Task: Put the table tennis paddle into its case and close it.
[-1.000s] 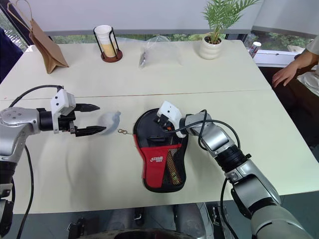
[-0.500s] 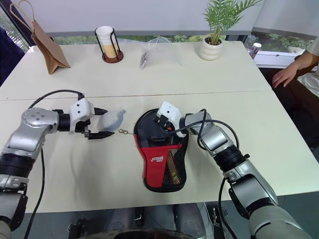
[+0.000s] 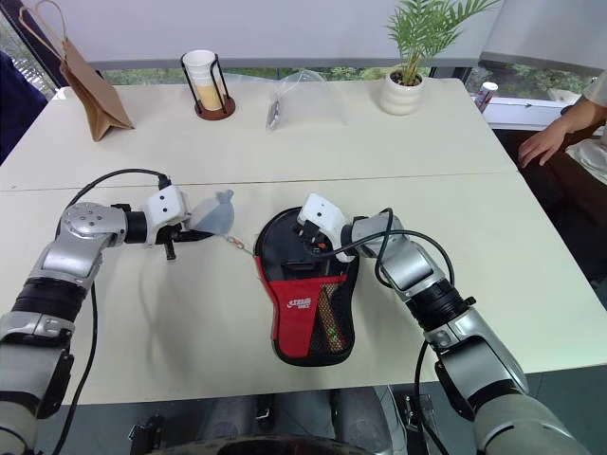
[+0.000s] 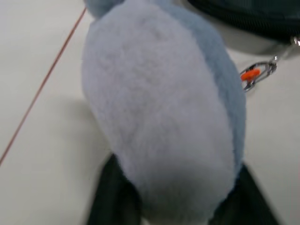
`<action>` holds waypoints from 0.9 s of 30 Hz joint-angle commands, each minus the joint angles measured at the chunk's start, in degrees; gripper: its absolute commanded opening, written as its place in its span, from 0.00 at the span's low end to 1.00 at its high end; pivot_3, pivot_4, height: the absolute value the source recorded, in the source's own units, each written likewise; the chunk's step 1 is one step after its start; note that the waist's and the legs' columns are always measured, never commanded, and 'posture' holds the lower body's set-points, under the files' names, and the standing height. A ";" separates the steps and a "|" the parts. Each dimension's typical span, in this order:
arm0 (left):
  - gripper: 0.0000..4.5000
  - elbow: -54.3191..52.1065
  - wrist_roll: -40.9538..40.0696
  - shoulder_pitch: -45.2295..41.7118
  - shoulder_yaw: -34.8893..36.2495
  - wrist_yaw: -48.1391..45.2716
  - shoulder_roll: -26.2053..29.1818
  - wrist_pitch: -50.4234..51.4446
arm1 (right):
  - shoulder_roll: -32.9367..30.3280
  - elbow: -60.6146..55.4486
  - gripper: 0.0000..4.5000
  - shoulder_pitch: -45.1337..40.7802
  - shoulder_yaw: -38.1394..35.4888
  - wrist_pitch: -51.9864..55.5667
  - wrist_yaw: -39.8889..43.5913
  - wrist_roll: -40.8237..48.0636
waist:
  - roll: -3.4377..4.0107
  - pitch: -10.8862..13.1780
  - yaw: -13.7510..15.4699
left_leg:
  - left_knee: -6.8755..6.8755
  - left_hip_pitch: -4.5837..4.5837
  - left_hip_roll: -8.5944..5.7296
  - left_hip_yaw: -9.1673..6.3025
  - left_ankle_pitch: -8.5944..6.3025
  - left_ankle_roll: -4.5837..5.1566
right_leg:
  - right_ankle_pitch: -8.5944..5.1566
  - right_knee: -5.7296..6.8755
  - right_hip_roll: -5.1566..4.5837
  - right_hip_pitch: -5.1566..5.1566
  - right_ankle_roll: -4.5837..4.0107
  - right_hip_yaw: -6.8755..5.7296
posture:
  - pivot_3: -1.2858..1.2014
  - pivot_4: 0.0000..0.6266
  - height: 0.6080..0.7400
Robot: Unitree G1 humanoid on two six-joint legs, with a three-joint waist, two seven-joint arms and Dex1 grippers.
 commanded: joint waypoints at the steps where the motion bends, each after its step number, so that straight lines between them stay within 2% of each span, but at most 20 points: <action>1: 0.04 3.85 0.89 -3.84 0.58 0.93 -0.97 -1.15 | -0.74 1.82 1.00 2.60 2.85 1.77 0.72 -3.48 | 0.00 0.00 0.10 | 0.00 0.00 0.00 0.00 0.00 0.00 | 0.00 0.01 0.00 0.00 0.00 -0.01 | 0.52 0.24 1.00; 4: 0.04 7.63 1.52 -6.63 0.61 1.65 -2.73 -1.56 | -1.09 0.91 1.00 3.22 3.05 2.43 1.04 -3.79 | -0.01 -0.01 0.06 | 0.06 0.00 0.00 -0.01 0.00 0.00 | 0.00 0.05 0.00 0.01 0.01 -0.01 | 0.52 0.24 1.00; 8: 0.04 18.03 4.68 -12.98 -0.37 5.23 -5.44 -5.32 | -1.80 -0.86 1.00 4.51 3.35 3.64 1.57 -4.22 | -0.03 -0.02 0.18 | 0.12 0.00 -0.01 -0.03 0.00 0.00 | 0.00 0.07 0.00 0.04 0.01 -0.03 | 0.52 0.24 1.00; 15: 0.04 37.34 11.00 -26.59 -2.33 17.33 -12.71 -9.90 | -2.53 -4.19 1.00 6.68 4.75 8.41 1.60 -5.06 | -0.06 -0.03 0.02 | 0.28 -0.02 -0.01 -0.07 0.00 0.01 | 0.01 0.09 0.00 0.09 0.03 -0.04 | 0.52 0.24 1.00; 21: 0.04 43.70 15.34 -32.55 -3.74 25.21 -17.86 -10.99 | -1.66 -8.04 1.00 7.99 3.81 18.10 1.31 -2.26 | -0.07 -0.04 0.00 | 0.28 -0.02 -0.01 -0.09 -0.01 0.02 | 0.01 0.10 0.01 0.09 0.04 -0.05 | 0.52 0.24 1.00; 27: 0.04 46.00 18.64 -36.50 -3.83 32.61 -21.91 -10.57 | 1.05 -6.86 1.00 7.59 2.52 25.39 -1.15 -0.70 | -0.19 -0.12 -0.10 | 0.29 -0.04 -0.01 -0.14 -0.01 0.02 | 0.01 0.10 0.01 0.09 0.03 -0.07 | 0.52 0.24 1.00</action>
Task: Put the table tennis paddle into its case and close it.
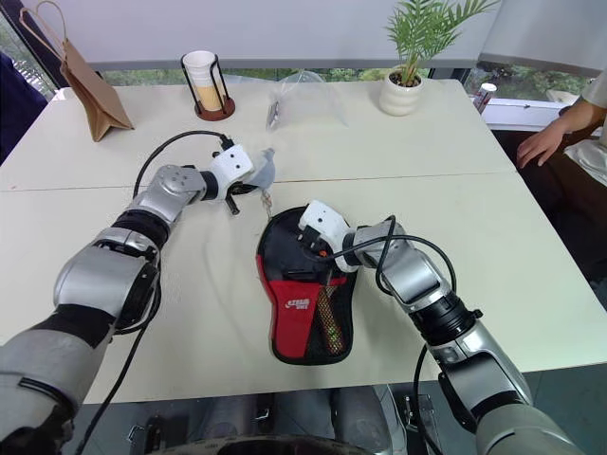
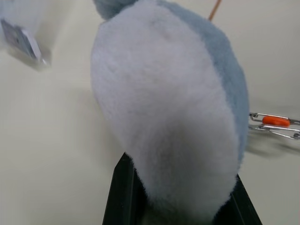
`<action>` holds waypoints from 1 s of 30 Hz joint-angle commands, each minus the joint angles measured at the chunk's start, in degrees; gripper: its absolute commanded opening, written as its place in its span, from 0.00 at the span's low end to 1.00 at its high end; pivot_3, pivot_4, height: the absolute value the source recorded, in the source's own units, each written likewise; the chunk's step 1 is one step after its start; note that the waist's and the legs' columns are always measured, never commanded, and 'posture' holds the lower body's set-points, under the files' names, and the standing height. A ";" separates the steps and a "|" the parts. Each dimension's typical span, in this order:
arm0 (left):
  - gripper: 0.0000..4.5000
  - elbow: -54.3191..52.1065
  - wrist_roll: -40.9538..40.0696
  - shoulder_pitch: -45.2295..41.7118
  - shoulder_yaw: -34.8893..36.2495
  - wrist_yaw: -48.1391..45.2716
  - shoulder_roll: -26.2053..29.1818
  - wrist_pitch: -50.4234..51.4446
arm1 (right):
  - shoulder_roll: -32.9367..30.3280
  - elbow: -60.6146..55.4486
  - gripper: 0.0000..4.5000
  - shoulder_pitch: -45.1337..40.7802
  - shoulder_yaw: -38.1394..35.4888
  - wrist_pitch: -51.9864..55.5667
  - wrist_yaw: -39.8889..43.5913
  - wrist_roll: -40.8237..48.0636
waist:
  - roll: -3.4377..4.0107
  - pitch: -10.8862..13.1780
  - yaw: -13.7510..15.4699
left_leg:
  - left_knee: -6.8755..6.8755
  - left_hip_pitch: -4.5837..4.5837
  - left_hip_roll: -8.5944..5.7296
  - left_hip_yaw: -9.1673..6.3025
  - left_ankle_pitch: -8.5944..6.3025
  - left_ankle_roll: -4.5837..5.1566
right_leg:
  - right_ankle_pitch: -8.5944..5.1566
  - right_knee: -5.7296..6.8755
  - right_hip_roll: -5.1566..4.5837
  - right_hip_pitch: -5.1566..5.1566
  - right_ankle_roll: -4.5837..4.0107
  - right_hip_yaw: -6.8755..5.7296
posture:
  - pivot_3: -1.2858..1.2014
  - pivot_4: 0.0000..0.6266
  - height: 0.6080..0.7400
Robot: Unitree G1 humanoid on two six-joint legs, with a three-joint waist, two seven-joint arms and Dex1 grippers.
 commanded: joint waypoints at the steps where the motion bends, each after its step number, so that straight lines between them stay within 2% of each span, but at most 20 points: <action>1: 0.04 -0.42 1.53 -4.48 0.48 5.57 -0.72 -0.52 | 1.02 5.53 1.00 3.41 4.09 7.30 -0.48 -0.15 | -0.03 -0.02 -0.19 | 0.00 0.01 0.00 -0.01 0.00 0.00 | 0.00 0.01 0.00 0.00 0.00 0.00 | 0.52 0.24 1.00; 10: 0.04 0.93 4.69 -9.45 0.86 11.50 -8.81 0.14 | 3.34 7.05 1.00 3.31 4.71 10.64 -1.84 0.54 | -0.08 -0.07 -0.32 | 0.18 0.15 0.02 -0.10 0.00 -0.01 | -0.01 0.35 0.01 0.00 -0.06 0.00 | 0.52 0.24 1.00; 20: 0.04 1.23 3.63 -12.37 2.95 10.64 -18.21 -0.01 | 3.54 2.60 1.00 6.37 5.48 13.17 -4.58 1.10 | -0.10 -0.36 -0.12 | 0.19 0.13 0.01 -0.12 -0.01 -0.01 | -0.10 0.35 0.00 0.00 -0.20 0.00 | 0.52 0.24 1.00; 26: 0.04 1.01 -0.82 -13.53 8.17 5.80 -23.14 1.63 | 3.32 1.68 1.00 6.97 4.76 13.87 -5.84 1.37 | -0.10 -0.36 -0.06 | 0.19 0.07 0.00 -0.15 -0.02 0.00 | -0.11 0.31 0.00 -0.02 -0.21 -0.01 | 0.52 0.24 1.00; 30: 0.04 0.71 -3.34 -13.26 11.10 0.46 -24.18 2.70 | 2.74 1.16 1.00 7.67 5.25 13.52 -6.20 1.11 | -0.08 -0.37 -0.07 | 0.19 0.05 0.00 -0.18 -0.02 0.01 | -0.12 0.27 0.00 -0.02 -0.22 -0.03 | 0.52 0.24 1.00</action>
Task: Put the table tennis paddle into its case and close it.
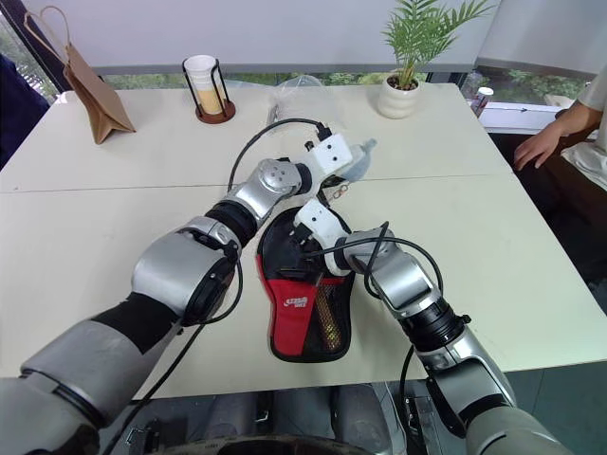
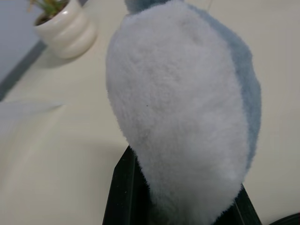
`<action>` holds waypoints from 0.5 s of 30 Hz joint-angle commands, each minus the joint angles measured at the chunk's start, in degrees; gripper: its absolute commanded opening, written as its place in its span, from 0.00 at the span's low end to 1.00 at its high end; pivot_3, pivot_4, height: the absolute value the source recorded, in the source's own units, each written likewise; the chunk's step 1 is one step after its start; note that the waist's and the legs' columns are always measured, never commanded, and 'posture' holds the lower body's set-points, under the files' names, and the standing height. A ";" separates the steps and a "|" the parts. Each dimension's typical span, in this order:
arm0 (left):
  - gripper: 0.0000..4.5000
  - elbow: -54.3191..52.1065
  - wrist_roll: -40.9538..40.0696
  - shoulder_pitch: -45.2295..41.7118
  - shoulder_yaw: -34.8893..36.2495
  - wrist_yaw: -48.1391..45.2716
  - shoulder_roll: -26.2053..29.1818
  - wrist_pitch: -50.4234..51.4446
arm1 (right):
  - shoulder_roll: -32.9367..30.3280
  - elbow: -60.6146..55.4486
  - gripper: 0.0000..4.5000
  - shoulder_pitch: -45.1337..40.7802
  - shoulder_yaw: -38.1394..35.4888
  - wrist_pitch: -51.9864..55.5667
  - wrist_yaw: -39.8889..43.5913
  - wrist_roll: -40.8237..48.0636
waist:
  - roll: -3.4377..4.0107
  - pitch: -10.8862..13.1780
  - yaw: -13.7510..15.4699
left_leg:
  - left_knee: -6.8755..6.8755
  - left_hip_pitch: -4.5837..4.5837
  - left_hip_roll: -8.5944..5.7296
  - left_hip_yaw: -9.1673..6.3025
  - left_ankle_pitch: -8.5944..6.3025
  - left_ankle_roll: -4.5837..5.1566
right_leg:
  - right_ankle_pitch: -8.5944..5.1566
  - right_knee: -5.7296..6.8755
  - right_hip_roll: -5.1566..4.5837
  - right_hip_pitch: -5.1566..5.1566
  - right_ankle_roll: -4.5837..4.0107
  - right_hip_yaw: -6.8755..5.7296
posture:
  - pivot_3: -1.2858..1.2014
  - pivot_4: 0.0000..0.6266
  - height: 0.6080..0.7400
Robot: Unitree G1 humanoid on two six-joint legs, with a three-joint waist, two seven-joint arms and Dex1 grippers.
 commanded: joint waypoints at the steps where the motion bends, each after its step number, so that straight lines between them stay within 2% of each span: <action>1: 0.04 -3.08 -3.91 -4.05 3.51 -3.79 -0.84 -0.52 | -0.66 5.14 1.00 5.90 5.82 5.54 1.04 0.49 | 0.01 -0.01 0.00 | 0.00 0.00 0.00 0.00 0.00 0.00 | 0.00 -0.01 0.00 0.00 0.00 0.00 | 0.52 0.24 1.00; 3: 0.27 -3.07 -3.97 -3.59 3.90 -5.39 -0.03 0.37 | -0.70 5.32 1.00 5.78 5.80 5.32 1.11 0.52 | 0.02 -0.01 -0.01 | 0.00 0.00 0.00 -0.01 0.00 0.00 | 0.00 -0.01 0.00 0.00 0.00 -0.01 | 0.52 0.24 1.00; 4: 0.34 -3.06 -3.98 -3.37 4.09 -6.05 0.49 0.75 | -0.74 5.60 1.00 5.55 5.74 5.13 1.25 0.51 | 0.02 -0.01 -0.02 | -0.01 -0.01 0.00 -0.02 0.00 0.00 | 0.00 -0.02 0.00 0.00 0.00 -0.01 | 0.52 0.24 1.00; 9: 0.92 -3.24 -7.45 -2.86 7.25 -12.47 2.62 3.68 | -1.11 7.30 1.00 4.39 5.64 3.66 1.88 0.05 | 0.03 -0.02 -0.05 | -0.03 -0.01 0.00 -0.05 -0.01 0.01 | 0.00 -0.05 0.00 0.01 0.00 -0.04 | 0.52 0.24 1.00; 10: 0.97 -3.32 -8.99 -2.95 8.59 -14.53 2.81 4.87 | -1.22 7.85 1.00 4.10 5.54 3.32 2.13 0.00 | 0.03 -0.02 -0.06 | -0.03 -0.01 0.00 -0.06 -0.01 0.01 | 0.00 -0.07 0.00 0.02 0.00 -0.04 | 0.52 0.24 1.00; 12: 0.97 -3.58 -10.74 -2.99 10.24 -16.78 3.80 6.02 | -1.48 8.71 1.00 3.54 5.51 2.54 2.59 -0.24 | 0.03 -0.03 -0.09 | -0.03 -0.01 0.00 -0.08 -0.01 0.01 | 0.00 -0.11 0.00 0.04 -0.01 -0.07 | 0.52 0.24 1.00; 15: 0.97 -3.82 -11.33 -3.16 11.13 -15.44 5.70 6.46 | -1.91 10.68 1.00 2.53 5.39 0.89 3.43 -0.90 | 0.09 -0.06 -0.27 | -0.04 -0.01 0.00 -0.10 -0.01 0.01 | 0.00 -0.15 0.00 0.07 -0.02 -0.08 | 0.52 0.24 1.00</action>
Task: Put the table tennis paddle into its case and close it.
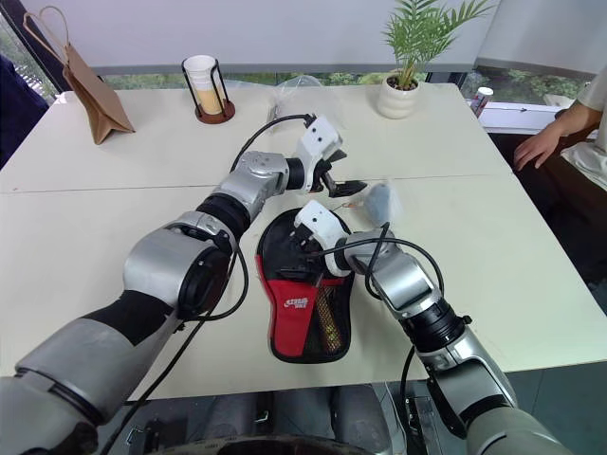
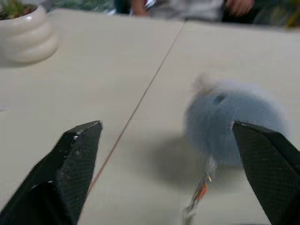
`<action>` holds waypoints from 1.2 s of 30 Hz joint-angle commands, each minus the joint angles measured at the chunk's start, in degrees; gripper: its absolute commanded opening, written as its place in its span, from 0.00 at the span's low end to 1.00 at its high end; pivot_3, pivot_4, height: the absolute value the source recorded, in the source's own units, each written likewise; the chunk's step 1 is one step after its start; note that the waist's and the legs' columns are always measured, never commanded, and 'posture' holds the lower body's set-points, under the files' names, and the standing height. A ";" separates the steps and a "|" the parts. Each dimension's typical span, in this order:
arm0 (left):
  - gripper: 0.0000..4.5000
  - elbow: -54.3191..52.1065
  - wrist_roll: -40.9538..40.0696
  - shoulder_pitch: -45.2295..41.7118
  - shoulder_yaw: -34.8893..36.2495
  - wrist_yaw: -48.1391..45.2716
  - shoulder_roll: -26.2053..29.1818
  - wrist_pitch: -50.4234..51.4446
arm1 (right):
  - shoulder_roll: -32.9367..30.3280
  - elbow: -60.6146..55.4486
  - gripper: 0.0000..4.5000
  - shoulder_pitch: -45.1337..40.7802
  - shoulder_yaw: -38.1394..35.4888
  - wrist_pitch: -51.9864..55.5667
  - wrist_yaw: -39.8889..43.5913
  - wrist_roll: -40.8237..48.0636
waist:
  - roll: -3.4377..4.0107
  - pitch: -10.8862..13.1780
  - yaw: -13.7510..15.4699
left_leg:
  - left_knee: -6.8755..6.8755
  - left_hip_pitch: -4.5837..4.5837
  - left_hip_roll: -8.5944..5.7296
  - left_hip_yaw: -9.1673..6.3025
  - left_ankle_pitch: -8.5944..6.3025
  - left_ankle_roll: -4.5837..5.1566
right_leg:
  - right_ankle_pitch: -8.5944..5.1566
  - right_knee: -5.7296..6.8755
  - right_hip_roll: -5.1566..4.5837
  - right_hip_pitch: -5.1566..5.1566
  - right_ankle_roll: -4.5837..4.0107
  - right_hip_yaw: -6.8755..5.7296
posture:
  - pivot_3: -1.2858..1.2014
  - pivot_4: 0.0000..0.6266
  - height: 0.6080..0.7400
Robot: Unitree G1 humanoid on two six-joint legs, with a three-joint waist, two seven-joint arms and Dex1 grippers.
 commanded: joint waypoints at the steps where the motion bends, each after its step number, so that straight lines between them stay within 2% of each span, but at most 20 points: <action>1: 0.97 -2.05 -1.95 -1.84 2.01 0.82 2.46 0.25 | -1.77 9.15 1.00 3.13 5.11 2.30 2.18 -0.99 | 0.06 -0.04 -0.06 | 0.00 0.00 0.00 0.00 0.00 0.00 | 0.00 0.00 0.00 0.00 0.00 0.00 | 0.52 0.24 1.00; 7: 0.97 -2.79 0.40 -0.12 -0.08 -1.00 9.70 -1.90 | -2.57 9.84 1.00 1.58 3.20 1.03 3.91 -0.67 | 0.13 -0.08 -0.03 | -0.01 0.01 0.00 -0.02 0.00 0.00 | 0.01 0.01 0.01 0.01 0.01 -0.02 | 0.52 0.24 1.00; 12: 0.97 -4.27 2.30 4.01 -3.60 -8.17 15.71 -5.60 | -4.68 8.22 1.00 -0.35 -0.07 0.35 5.25 0.59 | 0.14 -0.08 0.42 | -0.01 -0.05 0.00 0.00 0.00 0.00 | 0.00 -0.01 -0.01 -0.04 -0.02 -0.02 | 0.52 0.24 1.00; 16: 0.97 -8.69 -1.09 8.75 -3.20 -20.38 18.83 -6.53 | -7.16 2.96 1.00 -2.31 -5.17 3.21 5.53 3.82 | 0.16 -0.04 0.76 | 0.01 -0.27 -0.05 0.02 0.00 0.00 | 0.00 -0.16 -0.11 -0.11 -0.03 -0.04 | 0.52 0.24 1.00; 22: 0.97 -20.64 -5.93 15.52 -3.75 -28.23 18.38 -2.53 | -10.36 -1.54 1.00 -6.23 -11.69 8.27 5.08 8.32 | 0.20 0.00 1.34 | 0.13 -0.93 -0.15 0.03 0.01 0.01 | 0.05 -0.18 -0.23 -0.61 0.02 -0.06 | 0.52 0.24 1.00; 25: 0.97 -33.47 -8.06 22.70 -6.59 -31.19 17.34 0.98 | -13.21 -1.90 1.00 -11.09 -14.79 11.14 5.54 10.11 | 0.47 0.16 1.29 | 0.13 -1.13 -0.13 0.04 0.02 0.02 | 0.14 -0.14 -0.16 -0.84 0.19 -0.06 | 0.52 0.24 1.00; 28: 0.97 -43.21 -9.20 28.10 -9.27 -31.56 16.68 4.53 | -16.49 0.73 1.00 -15.12 -15.25 9.56 6.03 9.62 | 0.59 0.25 1.33 | 0.12 -1.13 -0.10 0.06 0.01 0.03 | 0.15 -0.11 -0.09 -0.89 0.21 -0.03 | 0.52 0.24 1.00; 32: 0.97 -51.38 -9.33 33.79 -13.20 -30.66 16.01 6.90 | -18.74 10.94 1.00 -20.97 -14.56 3.27 7.15 7.51 | 0.57 0.25 1.32 | 0.10 -1.11 -0.02 0.01 0.01 0.04 | 0.15 -0.08 0.04 -0.91 0.21 -0.04 | 0.52 0.24 1.00; 36: 0.97 -52.55 -8.21 35.77 -15.30 -26.27 14.59 6.69 | -17.93 26.09 1.00 -25.70 -12.46 -7.83 8.51 3.51 | 0.58 0.26 1.21 | 0.15 -1.07 -0.04 0.04 0.01 0.04 | 0.15 -0.06 0.03 -0.88 0.19 0.02 | 0.52 0.24 1.00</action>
